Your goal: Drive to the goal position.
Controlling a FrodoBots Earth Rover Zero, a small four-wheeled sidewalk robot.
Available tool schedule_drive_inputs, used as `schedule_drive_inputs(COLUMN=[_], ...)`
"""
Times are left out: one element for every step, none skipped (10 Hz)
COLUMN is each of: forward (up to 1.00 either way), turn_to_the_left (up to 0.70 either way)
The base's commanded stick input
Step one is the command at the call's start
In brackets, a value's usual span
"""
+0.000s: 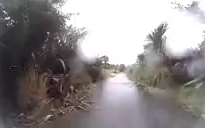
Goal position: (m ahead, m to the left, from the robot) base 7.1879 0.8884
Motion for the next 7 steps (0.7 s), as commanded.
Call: schedule_drive_inputs(forward=[0.85,0.85,0.85,0.85,0.85,0.85,0.85], turn_to_the_left=[0.00,0.00,0.00,0.00,0.00,0.00,0.00])
